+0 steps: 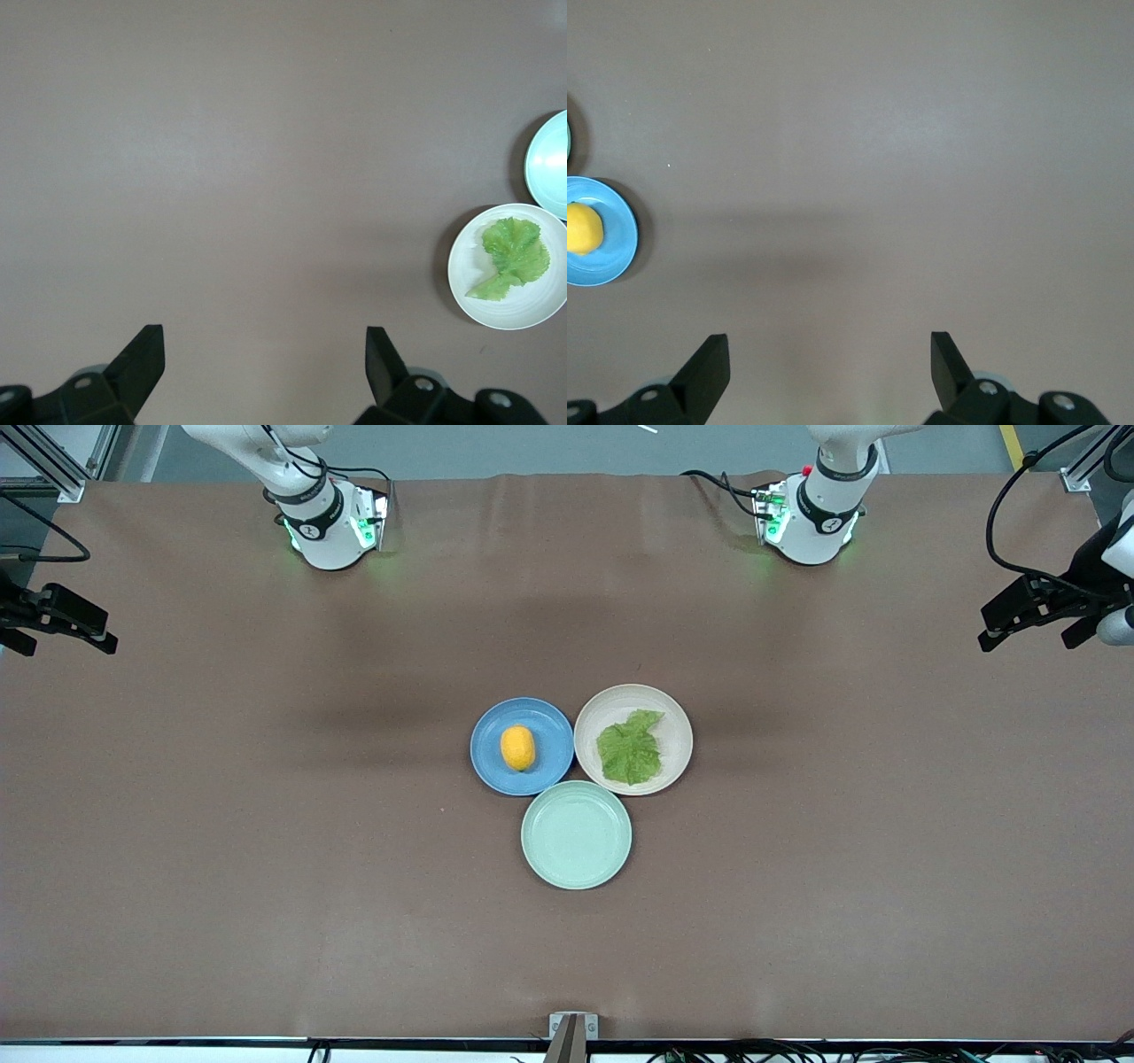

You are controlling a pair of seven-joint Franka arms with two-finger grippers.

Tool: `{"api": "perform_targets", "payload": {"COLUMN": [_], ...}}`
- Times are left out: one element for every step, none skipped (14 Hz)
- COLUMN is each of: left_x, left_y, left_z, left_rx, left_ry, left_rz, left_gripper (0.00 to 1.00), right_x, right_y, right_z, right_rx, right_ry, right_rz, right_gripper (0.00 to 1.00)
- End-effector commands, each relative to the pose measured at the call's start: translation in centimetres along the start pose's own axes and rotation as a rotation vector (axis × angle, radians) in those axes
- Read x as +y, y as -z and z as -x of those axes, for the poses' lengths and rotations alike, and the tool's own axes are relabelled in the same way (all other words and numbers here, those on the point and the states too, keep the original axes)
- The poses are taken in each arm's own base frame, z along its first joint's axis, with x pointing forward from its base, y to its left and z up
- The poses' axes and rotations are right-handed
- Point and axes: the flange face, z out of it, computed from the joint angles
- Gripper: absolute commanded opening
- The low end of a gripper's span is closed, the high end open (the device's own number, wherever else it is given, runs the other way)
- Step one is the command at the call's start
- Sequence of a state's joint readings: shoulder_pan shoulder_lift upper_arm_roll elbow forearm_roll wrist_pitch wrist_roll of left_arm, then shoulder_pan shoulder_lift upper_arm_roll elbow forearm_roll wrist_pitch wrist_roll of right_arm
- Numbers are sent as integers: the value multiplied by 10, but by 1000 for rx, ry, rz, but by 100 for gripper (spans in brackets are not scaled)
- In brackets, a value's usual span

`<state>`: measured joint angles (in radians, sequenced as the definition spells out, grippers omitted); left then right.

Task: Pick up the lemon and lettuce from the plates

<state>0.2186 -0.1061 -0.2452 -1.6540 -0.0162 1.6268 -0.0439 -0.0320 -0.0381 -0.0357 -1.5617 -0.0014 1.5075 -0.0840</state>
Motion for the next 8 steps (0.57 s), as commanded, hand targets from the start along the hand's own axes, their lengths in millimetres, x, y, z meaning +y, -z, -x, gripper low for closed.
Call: {"api": "perform_targets", "payload": {"left_x": [-1,-2,-4,-6,-6,-5,4,27], "left_y": [3,4,6,10,6,-6,-24,-47], "left_z": [-1,-1,-2,-3,-6,-14,-19,-24], "left_rx": [-5,-4,1,9,3,-18,-53,-97], "left_ry": [1,2,2,4,2,0,-24,-41], "left_rz": [1,2,3,2,7,16,31,52], "left_gripper": [100,100,100,100,100,100,100,100], "right_x": [2,2,2,1,-1,-7,-20,-41], "right_y": [4,5,5,5,5,5,5,1], "right_z": [1,1,1,1,1,0,-1,-5], "right_rx": [12,13,13,13,13,13,13,15], "right_ry": [-8,-9,-9,-7,-4,5,28,68], "right_rz": [-2,-2,-2,-2,-3,-5,-4,-4], "right_gripper": [100,100,100,100,100,100,100,100]}}
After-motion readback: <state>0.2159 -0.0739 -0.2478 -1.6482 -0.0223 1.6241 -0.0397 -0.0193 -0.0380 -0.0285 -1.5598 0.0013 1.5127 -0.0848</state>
